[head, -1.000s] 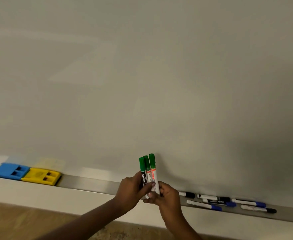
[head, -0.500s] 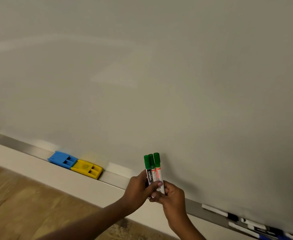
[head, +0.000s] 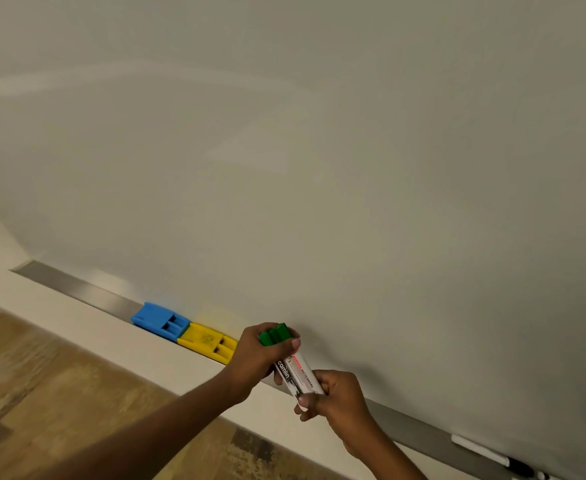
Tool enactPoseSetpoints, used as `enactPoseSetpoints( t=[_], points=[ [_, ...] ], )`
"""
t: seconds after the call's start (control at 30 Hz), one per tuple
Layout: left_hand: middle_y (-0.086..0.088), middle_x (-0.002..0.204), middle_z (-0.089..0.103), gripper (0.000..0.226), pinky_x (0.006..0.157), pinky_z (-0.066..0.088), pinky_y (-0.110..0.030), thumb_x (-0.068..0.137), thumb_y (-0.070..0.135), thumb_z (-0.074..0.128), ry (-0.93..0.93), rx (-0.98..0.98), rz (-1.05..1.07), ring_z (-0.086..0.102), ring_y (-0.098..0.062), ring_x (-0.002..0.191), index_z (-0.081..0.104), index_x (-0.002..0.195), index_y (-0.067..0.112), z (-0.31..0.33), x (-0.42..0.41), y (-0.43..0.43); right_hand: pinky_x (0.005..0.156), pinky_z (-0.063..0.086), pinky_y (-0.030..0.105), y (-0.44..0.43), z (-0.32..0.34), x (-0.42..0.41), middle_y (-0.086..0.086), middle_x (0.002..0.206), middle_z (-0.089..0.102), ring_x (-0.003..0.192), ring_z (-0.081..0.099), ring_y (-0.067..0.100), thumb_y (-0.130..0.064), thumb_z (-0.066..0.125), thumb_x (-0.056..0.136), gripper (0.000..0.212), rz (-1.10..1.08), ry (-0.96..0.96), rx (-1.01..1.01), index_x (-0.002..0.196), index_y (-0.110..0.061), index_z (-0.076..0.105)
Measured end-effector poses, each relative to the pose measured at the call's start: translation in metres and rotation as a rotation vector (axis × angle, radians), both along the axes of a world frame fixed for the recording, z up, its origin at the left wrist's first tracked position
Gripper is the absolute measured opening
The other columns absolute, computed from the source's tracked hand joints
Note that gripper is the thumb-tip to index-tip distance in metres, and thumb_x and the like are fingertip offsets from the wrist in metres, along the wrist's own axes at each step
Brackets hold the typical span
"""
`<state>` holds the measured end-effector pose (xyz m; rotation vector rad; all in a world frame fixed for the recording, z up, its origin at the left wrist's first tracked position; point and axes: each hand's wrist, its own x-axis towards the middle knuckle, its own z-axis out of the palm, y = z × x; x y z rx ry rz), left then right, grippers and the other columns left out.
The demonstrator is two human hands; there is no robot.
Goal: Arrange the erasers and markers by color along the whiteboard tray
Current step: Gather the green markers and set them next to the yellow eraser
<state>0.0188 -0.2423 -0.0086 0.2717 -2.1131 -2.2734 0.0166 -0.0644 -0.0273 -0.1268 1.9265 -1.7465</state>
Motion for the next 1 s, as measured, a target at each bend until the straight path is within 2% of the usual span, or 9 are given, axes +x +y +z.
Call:
enactPoseSetpoints(
  t=[0.07, 0.13, 0.27, 0.4, 0.5, 0.7, 0.83, 0.93, 1.0],
  points=[
    [-0.007, 0.060, 0.065, 0.014, 0.040, 0.044, -0.022, 0.078, 0.024, 0.077, -0.014, 0.006, 0.032, 0.061, -0.021, 0.050, 0.072, 0.083, 0.012, -0.004, -0.002, -0.010, 0.061, 0.060, 0.032, -0.009, -0.001, -0.003, 0.011, 0.084, 0.076, 0.068, 0.072, 0.030, 0.005, 0.070, 0.078, 0.031, 0.008, -0.012, -0.015, 0.093, -0.021, 0.076],
    [-0.014, 0.061, 0.066, 0.023, 0.038, 0.038, -0.022, 0.077, 0.032, 0.077, -0.013, 0.013, 0.055, 0.056, -0.024, 0.045, 0.070, 0.083, 0.011, -0.008, -0.004, -0.019, 0.062, 0.058, 0.031, -0.016, -0.005, -0.006, 0.008, 0.087, 0.077, 0.069, 0.071, 0.030, 0.001, 0.068, 0.084, 0.027, -0.039, -0.044, -0.056, 0.093, -0.023, 0.075],
    [-0.025, 0.069, 0.067, 0.032, 0.039, 0.040, -0.024, 0.075, 0.038, 0.076, -0.001, 0.052, 0.102, 0.056, -0.030, 0.044, 0.068, 0.083, 0.009, -0.017, -0.007, -0.033, 0.062, 0.055, 0.028, -0.030, -0.018, -0.007, 0.018, 0.098, 0.074, 0.077, 0.069, 0.030, -0.009, 0.058, 0.094, 0.017, -0.199, -0.207, -0.273, 0.105, -0.005, 0.070],
    [-0.025, 0.066, 0.066, 0.026, 0.038, 0.039, -0.023, 0.076, 0.036, 0.076, -0.032, 0.061, 0.125, 0.055, -0.029, 0.043, 0.067, 0.079, 0.011, -0.031, -0.010, -0.037, 0.056, 0.056, 0.028, -0.052, -0.035, 0.000, 0.025, 0.098, 0.072, 0.072, 0.070, 0.031, -0.009, 0.051, 0.097, 0.020, -0.384, -0.366, -0.404, 0.105, 0.000, 0.065],
    [-0.020, 0.064, 0.067, 0.026, 0.037, 0.040, -0.024, 0.074, 0.038, 0.076, -0.049, 0.049, 0.132, 0.057, -0.028, 0.044, 0.068, 0.080, 0.014, -0.040, -0.011, -0.041, 0.054, 0.056, 0.026, -0.062, -0.041, 0.001, 0.027, 0.100, 0.070, 0.074, 0.071, 0.032, -0.008, 0.050, 0.097, 0.019, -0.453, -0.403, -0.438, 0.104, 0.000, 0.066],
    [-0.013, 0.068, 0.067, 0.033, 0.040, 0.042, -0.025, 0.072, 0.036, 0.080, -0.105, -0.015, 0.159, 0.060, -0.021, 0.051, 0.068, 0.089, 0.010, -0.055, -0.022, -0.051, 0.057, 0.059, 0.029, -0.068, -0.045, -0.005, 0.023, 0.092, 0.073, 0.080, 0.073, 0.039, -0.003, 0.054, 0.094, 0.015, -0.461, -0.409, -0.366, 0.097, 0.000, 0.069],
    [-0.006, 0.080, 0.073, 0.052, 0.042, 0.046, -0.022, 0.073, 0.042, 0.078, -0.130, -0.190, 0.150, 0.067, -0.021, 0.055, 0.054, 0.109, 0.013, -0.064, -0.027, -0.061, 0.061, 0.060, 0.033, -0.068, -0.052, -0.016, 0.023, 0.091, 0.073, 0.085, 0.071, 0.042, 0.000, 0.056, 0.093, 0.013, -0.499, -0.376, -0.292, 0.094, 0.003, 0.068],
    [0.005, 0.103, 0.058, 0.070, 0.056, 0.053, -0.022, 0.075, 0.040, 0.077, -0.057, -0.406, 0.223, 0.066, -0.013, 0.078, 0.032, 0.125, 0.021, -0.071, -0.027, -0.077, 0.061, 0.060, 0.034, -0.066, -0.061, -0.022, 0.025, 0.092, 0.072, 0.084, 0.072, 0.040, 0.002, 0.057, 0.092, 0.011, -0.515, -0.364, -0.213, 0.091, 0.005, 0.068],
    [0.006, 0.110, 0.049, 0.073, 0.065, 0.051, -0.021, 0.077, 0.039, 0.075, 0.020, -0.555, 0.206, 0.059, -0.011, 0.090, 0.029, 0.129, 0.019, -0.077, -0.022, -0.092, 0.060, 0.060, 0.033, -0.067, -0.071, -0.025, 0.026, 0.095, 0.070, 0.085, 0.070, 0.039, 0.003, 0.058, 0.091, 0.009, -0.518, -0.366, -0.133, 0.092, 0.006, 0.067]
  ],
)
